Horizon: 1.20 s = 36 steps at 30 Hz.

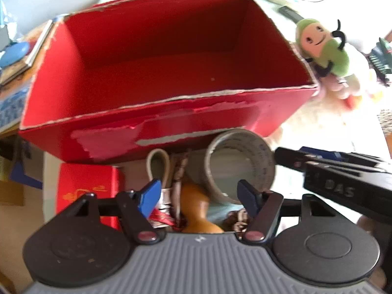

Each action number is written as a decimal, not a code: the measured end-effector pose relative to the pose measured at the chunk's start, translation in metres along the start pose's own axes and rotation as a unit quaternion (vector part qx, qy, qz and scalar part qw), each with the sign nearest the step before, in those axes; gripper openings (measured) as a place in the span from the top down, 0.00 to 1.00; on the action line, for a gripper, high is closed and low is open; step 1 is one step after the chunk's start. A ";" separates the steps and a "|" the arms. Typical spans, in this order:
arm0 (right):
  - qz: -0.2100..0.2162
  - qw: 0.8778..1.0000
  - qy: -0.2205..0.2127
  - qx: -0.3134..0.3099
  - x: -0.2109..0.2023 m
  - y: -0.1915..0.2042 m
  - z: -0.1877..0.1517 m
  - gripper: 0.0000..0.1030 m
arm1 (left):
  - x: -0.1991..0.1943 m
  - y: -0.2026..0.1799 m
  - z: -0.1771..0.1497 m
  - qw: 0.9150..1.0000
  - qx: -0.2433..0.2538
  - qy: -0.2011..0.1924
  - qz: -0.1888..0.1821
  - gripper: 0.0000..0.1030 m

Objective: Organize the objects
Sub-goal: 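Carry the printed tape roll in the right gripper over the red box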

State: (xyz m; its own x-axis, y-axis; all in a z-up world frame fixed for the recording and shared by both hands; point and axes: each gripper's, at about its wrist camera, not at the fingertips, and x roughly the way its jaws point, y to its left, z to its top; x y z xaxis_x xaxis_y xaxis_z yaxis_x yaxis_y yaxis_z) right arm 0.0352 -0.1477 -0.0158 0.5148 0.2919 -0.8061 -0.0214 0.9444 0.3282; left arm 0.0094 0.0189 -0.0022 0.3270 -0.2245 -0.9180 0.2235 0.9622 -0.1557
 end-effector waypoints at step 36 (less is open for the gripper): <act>-0.021 0.994 -0.082 0.068 -0.090 -0.030 0.019 0.87 | -0.042 -0.050 0.044 0.979 0.123 -0.058 -0.151 0.90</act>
State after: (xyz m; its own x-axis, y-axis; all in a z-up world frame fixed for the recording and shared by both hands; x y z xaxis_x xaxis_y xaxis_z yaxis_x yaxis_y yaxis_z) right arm 0.0060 -0.2049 0.0567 0.6456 0.2142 -0.7330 0.1135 0.9223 0.3694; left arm 0.0248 -0.0270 0.0597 0.3111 -0.5232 -0.7934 0.5364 0.7858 -0.3079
